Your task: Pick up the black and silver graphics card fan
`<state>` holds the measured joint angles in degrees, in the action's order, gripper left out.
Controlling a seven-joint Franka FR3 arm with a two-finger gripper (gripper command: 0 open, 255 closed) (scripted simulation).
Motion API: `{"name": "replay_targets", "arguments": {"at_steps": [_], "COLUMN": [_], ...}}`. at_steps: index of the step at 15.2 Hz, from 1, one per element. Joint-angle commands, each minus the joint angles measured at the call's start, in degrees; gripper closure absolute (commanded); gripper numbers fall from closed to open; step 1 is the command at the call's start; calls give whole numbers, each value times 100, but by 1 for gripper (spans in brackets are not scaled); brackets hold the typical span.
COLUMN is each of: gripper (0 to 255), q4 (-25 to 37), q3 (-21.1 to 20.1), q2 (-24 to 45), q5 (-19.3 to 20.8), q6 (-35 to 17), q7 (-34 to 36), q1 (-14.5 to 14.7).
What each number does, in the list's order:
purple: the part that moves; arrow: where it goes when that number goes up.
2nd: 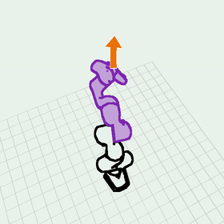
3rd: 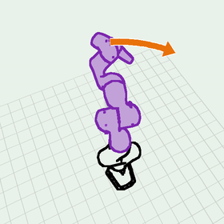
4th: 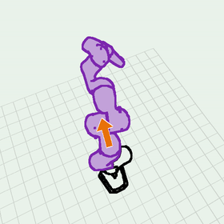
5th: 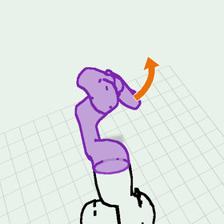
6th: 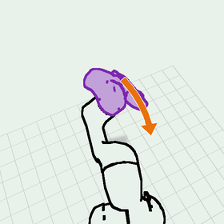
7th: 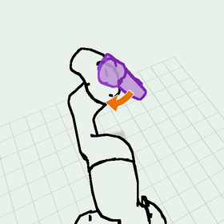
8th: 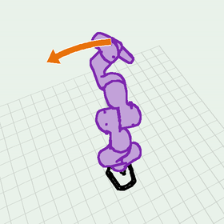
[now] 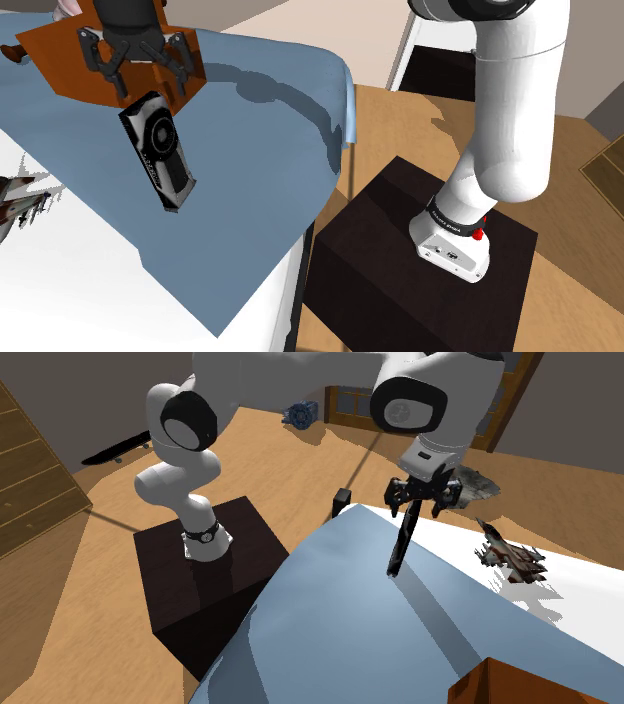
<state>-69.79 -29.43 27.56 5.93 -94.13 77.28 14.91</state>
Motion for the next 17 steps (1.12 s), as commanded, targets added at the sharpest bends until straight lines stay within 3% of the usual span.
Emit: {"name": "replay_targets", "arguments": {"at_steps": [1,4,5,14,17], "gripper": [0,0,255,255,255], "q4": [-211,-360,-360,-359,-71], "q3": [2,4,4,4,1], "q2": [-35,-52,-53,-51,-16], "q5": [-14,-21,-22,-20,-6], "q6": [-177,-308,-306,-307,-57], "q7": [-13,-22,-22,-22,-5], "q1": [-40,-63,-63,-62,-17]}}
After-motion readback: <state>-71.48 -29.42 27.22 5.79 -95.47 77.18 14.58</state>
